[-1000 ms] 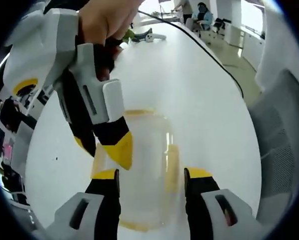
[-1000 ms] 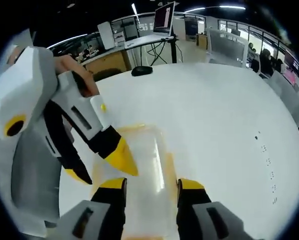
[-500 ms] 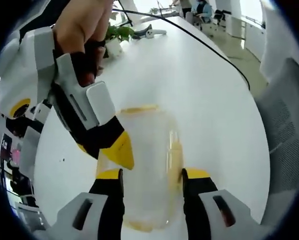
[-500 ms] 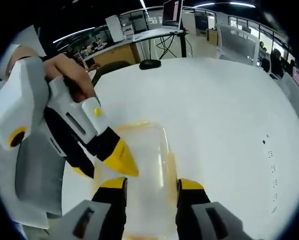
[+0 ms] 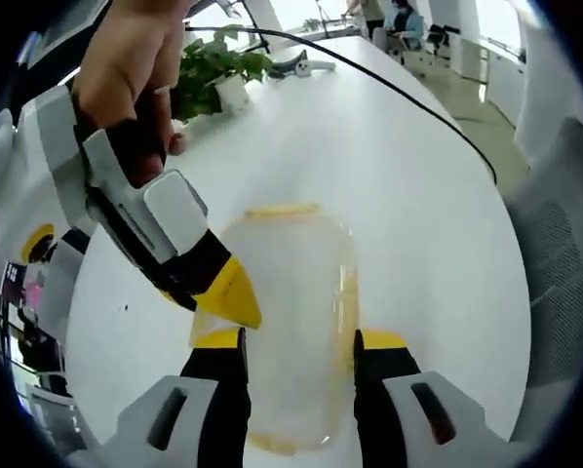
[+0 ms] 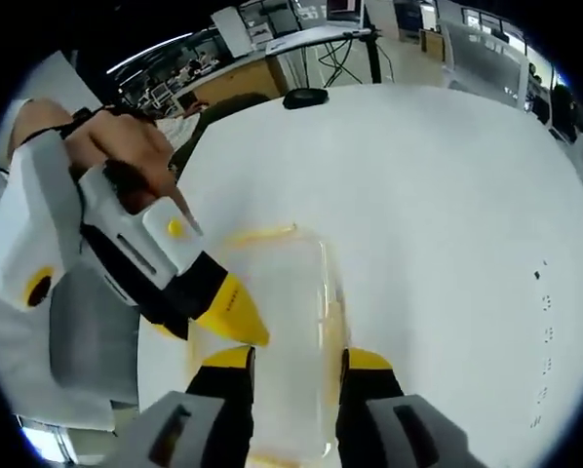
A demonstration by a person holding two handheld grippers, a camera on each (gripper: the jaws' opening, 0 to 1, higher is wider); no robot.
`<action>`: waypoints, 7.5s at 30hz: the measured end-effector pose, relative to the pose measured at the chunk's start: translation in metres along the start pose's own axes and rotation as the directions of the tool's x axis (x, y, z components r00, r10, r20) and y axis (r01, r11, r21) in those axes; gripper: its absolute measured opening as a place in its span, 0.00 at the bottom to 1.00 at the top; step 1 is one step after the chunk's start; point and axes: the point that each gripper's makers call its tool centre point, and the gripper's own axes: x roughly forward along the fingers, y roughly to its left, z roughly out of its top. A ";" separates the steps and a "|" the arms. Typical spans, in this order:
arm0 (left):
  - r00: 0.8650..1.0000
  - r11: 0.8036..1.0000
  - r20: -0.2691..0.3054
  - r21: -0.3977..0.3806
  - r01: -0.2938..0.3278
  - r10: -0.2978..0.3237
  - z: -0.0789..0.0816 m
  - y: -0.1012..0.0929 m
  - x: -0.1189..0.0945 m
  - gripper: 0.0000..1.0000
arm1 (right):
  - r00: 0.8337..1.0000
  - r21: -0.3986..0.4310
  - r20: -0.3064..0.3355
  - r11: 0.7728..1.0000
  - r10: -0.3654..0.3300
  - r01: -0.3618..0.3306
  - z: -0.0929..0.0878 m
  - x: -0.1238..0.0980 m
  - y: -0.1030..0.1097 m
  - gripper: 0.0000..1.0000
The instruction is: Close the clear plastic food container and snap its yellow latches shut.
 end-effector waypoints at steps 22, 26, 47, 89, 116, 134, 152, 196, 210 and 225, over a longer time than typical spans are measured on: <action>1.000 1.000 -0.008 0.008 -0.003 0.003 -0.001 -0.003 0.003 0.41 | 0.992 0.033 0.105 0.997 -0.075 0.072 -0.002 0.000 0.006 0.35; 1.000 1.000 -0.005 -0.025 0.013 -0.013 0.002 -0.001 0.003 0.41 | 0.983 0.065 0.151 0.993 -0.108 0.100 -0.002 -0.002 0.006 0.36; 0.995 0.993 -0.006 -0.069 0.097 -0.097 0.009 0.002 -0.012 0.48 | 0.971 -0.029 0.135 0.979 -0.195 0.201 -0.016 -0.025 0.027 0.47; 0.988 0.994 -0.112 -0.046 0.098 -0.103 -0.030 0.026 -0.006 0.79 | 0.946 -0.136 0.088 0.937 -0.312 0.321 -0.045 -0.018 0.045 0.66; 0.968 0.990 -0.218 0.029 0.137 -0.127 -0.053 0.021 0.017 0.80 | 0.930 -0.140 0.080 0.920 -0.359 0.367 -0.060 0.000 0.030 0.72; 0.970 0.988 -0.201 0.040 0.147 -0.136 -0.062 0.016 0.010 0.80 | 0.930 -0.122 0.081 0.922 -0.360 0.367 -0.052 0.008 0.038 0.72; 0.964 0.987 -0.227 0.051 0.153 -0.138 -0.093 0.016 -0.009 0.80 | 0.929 -0.112 0.086 0.923 -0.359 0.367 -0.020 0.024 0.043 0.72; 0.970 0.990 -0.212 0.039 0.134 -0.123 -0.116 0.052 -0.005 0.83 | 0.930 -0.116 0.076 0.923 -0.360 0.367 0.006 0.024 0.010 0.73; 0.970 0.991 -0.213 0.027 0.130 -0.121 -0.117 0.055 -0.004 0.83 | 0.933 -0.123 0.070 0.925 -0.353 0.360 0.006 0.023 0.007 0.73; 0.973 0.991 -0.208 0.061 0.117 -0.102 -0.118 0.054 -0.003 0.87 | 0.932 -0.104 0.096 0.928 -0.349 0.358 0.008 0.020 0.006 0.75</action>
